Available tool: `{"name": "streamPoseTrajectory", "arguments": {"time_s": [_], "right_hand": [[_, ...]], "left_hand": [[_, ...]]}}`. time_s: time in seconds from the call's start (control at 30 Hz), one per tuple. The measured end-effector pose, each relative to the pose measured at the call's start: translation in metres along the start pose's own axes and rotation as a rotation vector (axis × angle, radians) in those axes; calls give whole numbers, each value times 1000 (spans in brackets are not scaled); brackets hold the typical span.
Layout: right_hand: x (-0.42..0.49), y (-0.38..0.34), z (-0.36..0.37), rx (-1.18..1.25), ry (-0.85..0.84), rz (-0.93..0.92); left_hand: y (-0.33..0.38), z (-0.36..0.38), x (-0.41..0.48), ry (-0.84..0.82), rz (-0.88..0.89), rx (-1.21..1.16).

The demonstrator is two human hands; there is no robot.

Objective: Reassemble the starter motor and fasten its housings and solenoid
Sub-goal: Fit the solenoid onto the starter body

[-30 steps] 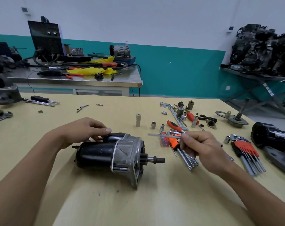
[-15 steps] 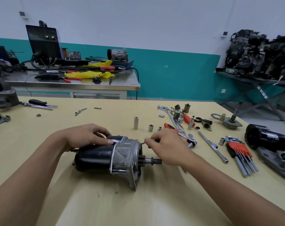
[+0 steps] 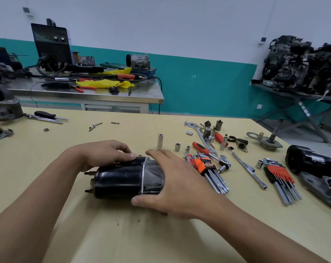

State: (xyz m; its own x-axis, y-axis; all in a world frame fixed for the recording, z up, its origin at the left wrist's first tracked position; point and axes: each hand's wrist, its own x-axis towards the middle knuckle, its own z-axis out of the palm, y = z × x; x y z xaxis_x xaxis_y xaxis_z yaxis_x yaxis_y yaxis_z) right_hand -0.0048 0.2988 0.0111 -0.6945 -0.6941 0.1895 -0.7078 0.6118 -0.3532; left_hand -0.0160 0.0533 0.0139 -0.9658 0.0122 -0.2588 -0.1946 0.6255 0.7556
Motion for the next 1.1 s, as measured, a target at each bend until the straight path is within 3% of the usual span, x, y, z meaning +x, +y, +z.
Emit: {"name": "streamPoseTrajectory", "arguments": {"time_s": [0.3,0.43,0.57,0.7,0.8,0.93,1.1], "right_hand": [[5,27,0,357,200,-43],[2,43,-1,561,210,2],[12,54,-10,808,395,144],[15,60,-17,810,450,203],[11,66,-14,844,501,232],[12,69,-11,950,602,324],[16,77,-24,1263,559,500]], "left_hand": [[12,1,-7,-55,-183,-59],[14,-5,-12,-96,-137,-76],[22,5,-17,-238,-85,-90],[42,39,-16,-372,-181,35],[49,51,-15,-351,-211,34],[48,51,-15,-317,-178,-90],[44,40,-14,-409,2,-321]]}}
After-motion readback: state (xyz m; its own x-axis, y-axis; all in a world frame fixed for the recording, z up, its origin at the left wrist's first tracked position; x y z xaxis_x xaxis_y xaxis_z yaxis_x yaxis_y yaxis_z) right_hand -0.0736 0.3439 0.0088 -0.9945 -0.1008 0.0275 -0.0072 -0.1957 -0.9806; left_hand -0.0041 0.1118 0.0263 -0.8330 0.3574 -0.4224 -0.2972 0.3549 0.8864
